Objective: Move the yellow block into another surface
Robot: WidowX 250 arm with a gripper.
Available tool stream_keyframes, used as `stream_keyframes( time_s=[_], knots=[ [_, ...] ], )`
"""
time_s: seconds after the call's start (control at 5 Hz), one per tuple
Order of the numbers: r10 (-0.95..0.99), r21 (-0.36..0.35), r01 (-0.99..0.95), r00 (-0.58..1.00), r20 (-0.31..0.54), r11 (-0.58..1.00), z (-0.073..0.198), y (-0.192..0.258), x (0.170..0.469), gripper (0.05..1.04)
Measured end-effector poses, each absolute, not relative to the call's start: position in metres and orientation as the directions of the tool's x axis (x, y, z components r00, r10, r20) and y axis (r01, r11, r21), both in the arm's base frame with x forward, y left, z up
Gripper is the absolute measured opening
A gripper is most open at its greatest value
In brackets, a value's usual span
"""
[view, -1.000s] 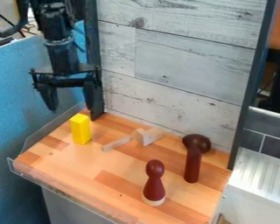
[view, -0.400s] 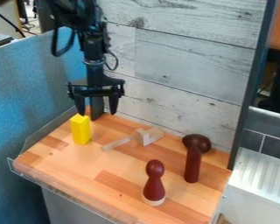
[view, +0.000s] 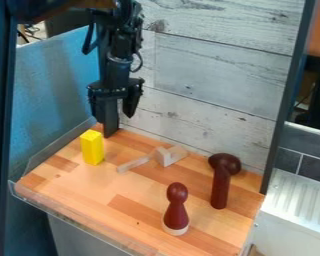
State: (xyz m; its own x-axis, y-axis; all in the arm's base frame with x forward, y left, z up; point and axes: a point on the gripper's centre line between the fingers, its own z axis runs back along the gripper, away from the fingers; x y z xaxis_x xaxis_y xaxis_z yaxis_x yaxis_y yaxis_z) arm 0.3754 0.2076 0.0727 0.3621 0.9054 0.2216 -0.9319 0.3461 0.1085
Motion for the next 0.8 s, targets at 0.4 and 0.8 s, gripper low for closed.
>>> stream_keyframes(
  time_s=[0.4, 0.8],
  knots=[
    [0.949, 0.096, -0.982, 0.183, 0.256, 0.163, 0.070, 0.222, 0.368, 0.999],
    [0.971, 0.063, -0.985, 0.171, 0.169, 0.162, 0.033, 0.254, 0.354, 0.999]
  ],
)
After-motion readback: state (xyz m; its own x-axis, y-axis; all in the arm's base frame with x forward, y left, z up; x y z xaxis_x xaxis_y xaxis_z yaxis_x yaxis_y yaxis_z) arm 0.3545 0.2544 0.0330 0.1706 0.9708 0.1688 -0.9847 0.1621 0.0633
